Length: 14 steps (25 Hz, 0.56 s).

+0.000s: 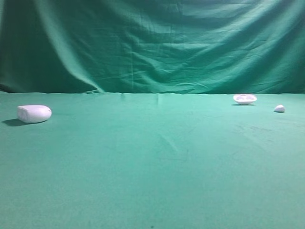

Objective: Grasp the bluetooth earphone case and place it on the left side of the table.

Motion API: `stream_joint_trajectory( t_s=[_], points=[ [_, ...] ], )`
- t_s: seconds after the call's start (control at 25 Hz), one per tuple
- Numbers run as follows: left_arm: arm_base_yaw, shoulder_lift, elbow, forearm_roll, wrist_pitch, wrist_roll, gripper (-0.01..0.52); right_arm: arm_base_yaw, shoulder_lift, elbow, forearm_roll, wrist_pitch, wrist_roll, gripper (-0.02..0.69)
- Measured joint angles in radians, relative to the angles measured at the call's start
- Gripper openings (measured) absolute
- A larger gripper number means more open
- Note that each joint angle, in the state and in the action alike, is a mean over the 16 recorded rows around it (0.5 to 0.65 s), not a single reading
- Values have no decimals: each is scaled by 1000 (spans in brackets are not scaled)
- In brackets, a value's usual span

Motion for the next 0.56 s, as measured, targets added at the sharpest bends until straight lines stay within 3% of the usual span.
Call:
stream_joint_trajectory(
  t_s=[0.56],
  points=[
    [0,0,0,0,0,0,0,-1,0,0,2,11,-1,0]
  ],
)
